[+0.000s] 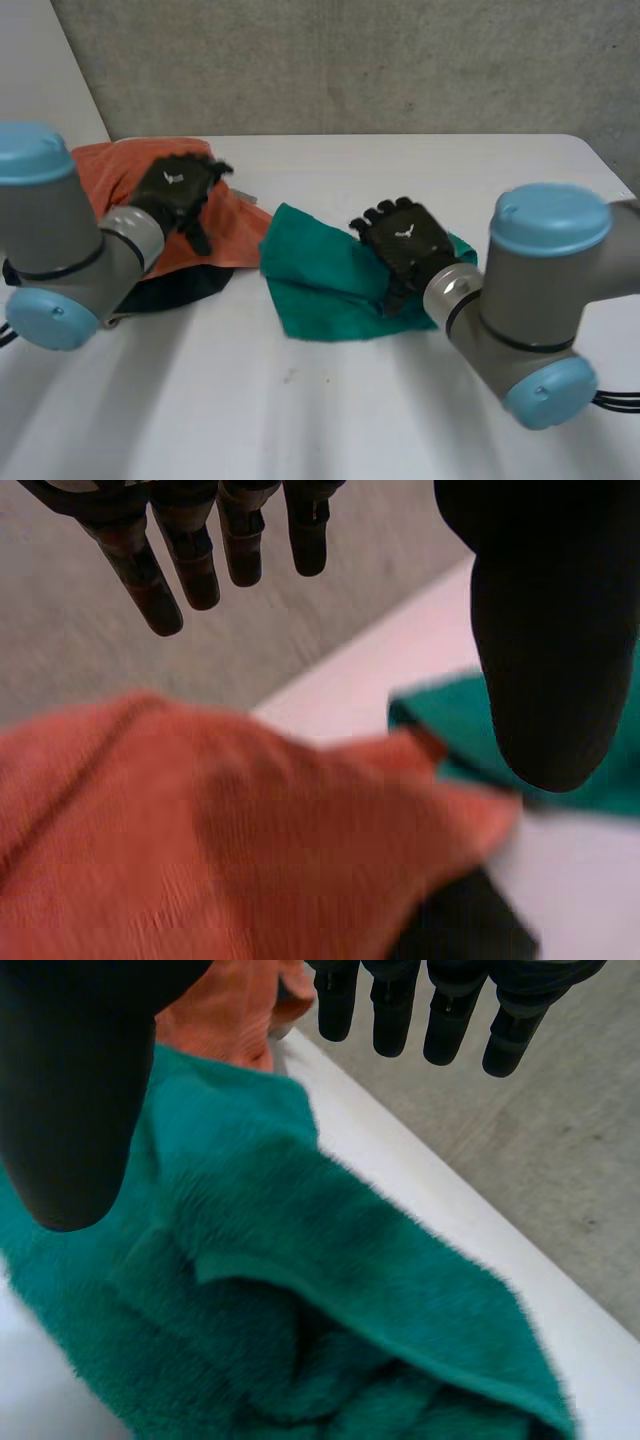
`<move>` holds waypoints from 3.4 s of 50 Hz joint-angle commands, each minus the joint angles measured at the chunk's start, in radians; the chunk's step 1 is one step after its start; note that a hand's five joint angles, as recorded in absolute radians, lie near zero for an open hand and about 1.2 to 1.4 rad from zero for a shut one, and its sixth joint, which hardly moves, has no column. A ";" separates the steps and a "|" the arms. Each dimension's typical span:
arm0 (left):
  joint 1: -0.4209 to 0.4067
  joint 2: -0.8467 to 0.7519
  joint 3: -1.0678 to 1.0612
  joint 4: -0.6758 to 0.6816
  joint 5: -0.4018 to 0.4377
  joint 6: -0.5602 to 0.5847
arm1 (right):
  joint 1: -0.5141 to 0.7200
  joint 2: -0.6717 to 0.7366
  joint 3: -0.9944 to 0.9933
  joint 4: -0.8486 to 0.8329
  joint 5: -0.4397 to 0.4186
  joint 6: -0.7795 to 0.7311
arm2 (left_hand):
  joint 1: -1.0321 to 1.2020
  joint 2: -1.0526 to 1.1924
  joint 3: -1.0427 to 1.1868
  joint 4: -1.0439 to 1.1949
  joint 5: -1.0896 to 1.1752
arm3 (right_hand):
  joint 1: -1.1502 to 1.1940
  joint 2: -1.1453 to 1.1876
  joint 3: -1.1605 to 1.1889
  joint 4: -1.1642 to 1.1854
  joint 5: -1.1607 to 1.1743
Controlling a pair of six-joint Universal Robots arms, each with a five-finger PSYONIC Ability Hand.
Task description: Fold the laundry.
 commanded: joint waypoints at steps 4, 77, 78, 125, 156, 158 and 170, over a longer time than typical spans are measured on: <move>0.005 -0.153 0.049 0.051 0.003 0.103 | 0.002 0.126 0.002 -0.057 0.011 -0.073 | 0.079 0.068 0.061 0.072 0.051 | 0.234 0.255 0.255 0.255 0.244; 0.059 -0.379 0.232 0.189 0.025 0.198 | -0.005 -0.017 0.036 -0.058 0.040 -0.085 | 0.179 0.168 0.160 0.172 0.151 | -0.009 0.012 0.012 0.011 0.001; 0.061 -0.393 0.253 0.177 0.025 0.198 | -0.007 -0.017 0.036 -0.058 0.040 -0.085 | 0.220 0.209 0.201 0.213 0.192 | -0.009 0.012 0.012 0.011 0.001; 0.070 -0.060 0.071 0.189 -0.180 0.189 | -0.122 -0.175 -0.068 0.153 0.030 -0.091 | 0.000 -0.011 -0.018 -0.007 -0.028 | -0.056 -0.035 -0.035 -0.035 -0.046; -0.269 -0.410 0.276 0.116 0.011 0.078 | -0.320 0.156 -0.106 0.120 -0.132 -0.022 | 1.081 1.069 1.062 1.073 1.052 | 0.230 0.252 0.251 0.251 0.241; -0.268 -0.408 0.283 0.116 0.008 0.077 | -0.320 0.175 -0.119 0.118 -0.135 0.013 | 1.201 1.189 1.182 1.193 1.172 | 0.712 0.734 0.733 0.733 0.722; -0.266 -0.102 0.212 0.113 -0.075 0.049 | -0.380 -0.071 -0.148 0.120 -0.125 0.053 | 1.201 1.189 1.182 1.193 1.172 | 1.164 1.185 1.185 1.185 1.174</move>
